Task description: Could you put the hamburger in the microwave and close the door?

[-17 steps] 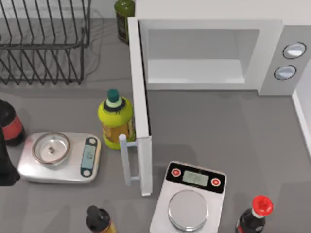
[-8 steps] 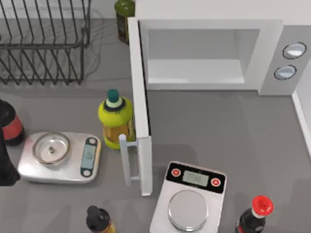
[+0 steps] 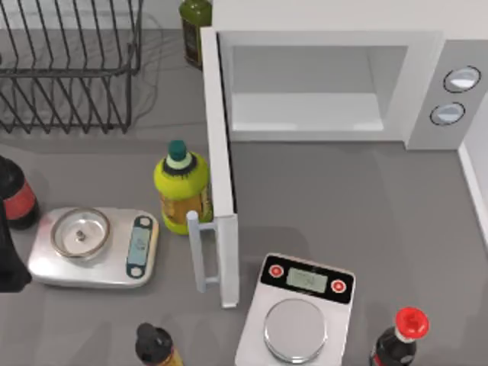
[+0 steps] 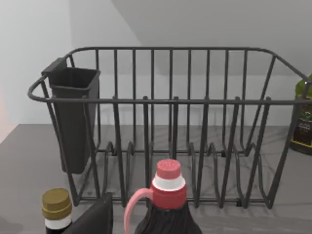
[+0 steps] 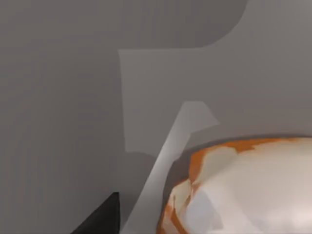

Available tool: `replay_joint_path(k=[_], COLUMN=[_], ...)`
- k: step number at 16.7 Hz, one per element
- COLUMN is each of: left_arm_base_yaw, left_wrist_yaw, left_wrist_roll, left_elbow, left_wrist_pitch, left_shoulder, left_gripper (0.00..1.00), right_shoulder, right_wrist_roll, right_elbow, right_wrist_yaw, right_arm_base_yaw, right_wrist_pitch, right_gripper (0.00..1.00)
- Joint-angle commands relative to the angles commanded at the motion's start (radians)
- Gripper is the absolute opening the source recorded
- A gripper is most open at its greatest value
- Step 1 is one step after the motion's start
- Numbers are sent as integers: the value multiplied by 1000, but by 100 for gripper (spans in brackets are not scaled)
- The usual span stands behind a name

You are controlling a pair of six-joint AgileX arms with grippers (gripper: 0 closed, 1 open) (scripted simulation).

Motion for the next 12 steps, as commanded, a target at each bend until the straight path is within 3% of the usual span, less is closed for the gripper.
replay_joint_path(k=[3, 12], left_arm_base_yaw=[0, 0], left_wrist_yaw=[0, 0], left_wrist_roll=[0, 0], left_elbow=[0, 0], left_wrist_pitch=[0, 0], left_shoulder=[0, 0], left_gripper=[100, 100], right_shoulder=[0, 0], right_wrist_roll=[0, 0], right_elbow=[0, 0], right_wrist_yaw=[0, 0], right_arm_base_yaw=[0, 0], right_wrist_pitch=[0, 0], right_gripper=[100, 32])
